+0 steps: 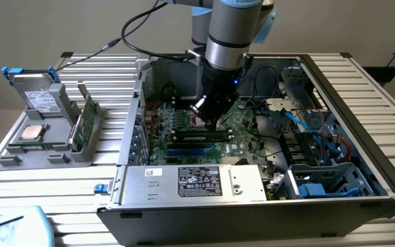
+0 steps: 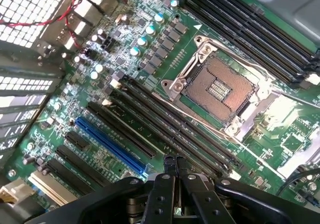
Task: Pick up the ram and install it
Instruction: 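Press down the ram until it locks into place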
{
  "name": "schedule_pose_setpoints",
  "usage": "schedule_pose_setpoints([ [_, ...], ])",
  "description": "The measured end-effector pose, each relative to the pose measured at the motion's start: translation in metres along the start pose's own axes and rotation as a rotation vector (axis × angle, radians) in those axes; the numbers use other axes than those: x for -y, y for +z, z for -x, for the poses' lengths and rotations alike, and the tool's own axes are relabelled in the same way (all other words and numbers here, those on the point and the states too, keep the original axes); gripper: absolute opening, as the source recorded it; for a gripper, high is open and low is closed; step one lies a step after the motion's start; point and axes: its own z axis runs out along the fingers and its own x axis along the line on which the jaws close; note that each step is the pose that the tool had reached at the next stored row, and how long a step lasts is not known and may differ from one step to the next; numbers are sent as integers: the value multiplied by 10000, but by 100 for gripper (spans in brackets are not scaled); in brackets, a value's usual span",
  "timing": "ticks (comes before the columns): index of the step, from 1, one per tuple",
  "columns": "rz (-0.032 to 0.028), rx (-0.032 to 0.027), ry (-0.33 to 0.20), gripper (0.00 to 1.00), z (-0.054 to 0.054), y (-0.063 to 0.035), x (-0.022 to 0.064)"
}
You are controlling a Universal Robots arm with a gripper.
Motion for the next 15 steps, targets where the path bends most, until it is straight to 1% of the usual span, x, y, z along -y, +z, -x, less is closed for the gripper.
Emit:
schedule_pose_setpoints([
  [10, 132, 16, 1369, 11, 1, 10, 0],
  [15, 181, 21, 1895, 11, 0, 11, -1],
])
